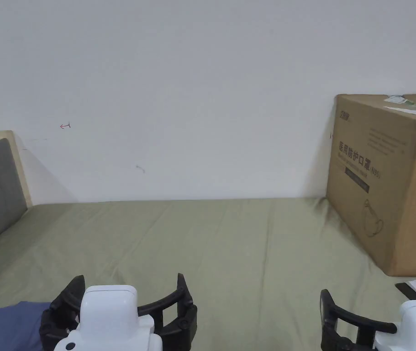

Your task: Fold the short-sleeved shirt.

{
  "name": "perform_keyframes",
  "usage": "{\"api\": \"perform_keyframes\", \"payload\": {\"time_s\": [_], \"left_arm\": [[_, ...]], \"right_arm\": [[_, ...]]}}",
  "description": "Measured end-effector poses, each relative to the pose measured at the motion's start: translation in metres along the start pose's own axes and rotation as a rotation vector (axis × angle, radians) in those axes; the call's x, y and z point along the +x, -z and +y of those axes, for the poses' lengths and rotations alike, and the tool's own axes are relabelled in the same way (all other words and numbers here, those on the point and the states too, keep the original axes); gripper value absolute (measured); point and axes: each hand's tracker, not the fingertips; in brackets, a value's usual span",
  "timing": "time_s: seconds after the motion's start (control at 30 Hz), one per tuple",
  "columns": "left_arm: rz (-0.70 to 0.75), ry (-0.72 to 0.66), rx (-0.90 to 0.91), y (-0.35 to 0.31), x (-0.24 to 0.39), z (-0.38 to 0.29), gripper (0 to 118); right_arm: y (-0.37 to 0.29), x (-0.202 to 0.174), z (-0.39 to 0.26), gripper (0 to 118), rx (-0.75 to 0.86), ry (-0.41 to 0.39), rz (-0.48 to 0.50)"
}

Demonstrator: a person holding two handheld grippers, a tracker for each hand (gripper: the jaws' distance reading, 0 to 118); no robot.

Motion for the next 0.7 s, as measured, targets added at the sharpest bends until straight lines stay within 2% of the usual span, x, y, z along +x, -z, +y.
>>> {"api": "perform_keyframes", "payload": {"time_s": [0.57, 0.6, 0.63, 0.67, 0.7], "left_arm": [[0.014, 0.041, -0.049, 0.0025, 0.0004, 0.0006, 117], [0.0, 0.04, -0.032, 0.002, 0.0008, 0.0008, 111], [-0.013, 0.047, -0.023, -0.0004, 0.0013, 0.0002, 91], [-0.018, 0.063, -0.015, -0.0022, 0.0026, 0.0004, 53], [-0.008, 0.078, -0.015, -0.0016, 0.0051, 0.0002, 0]], "right_arm": [[0.0021, -0.0015, 0.0, 115, -0.017, -0.012, 0.012], [0.0005, -0.0014, 0.0004, 104, -0.016, -0.011, 0.014], [-0.0012, -0.0014, 0.0011, 81, -0.017, -0.011, 0.014], [-0.0008, -0.0018, 0.0009, 41, -0.018, -0.012, 0.014], [0.0007, -0.0022, 0.0007, 0, -0.031, -0.018, 0.0]]}}
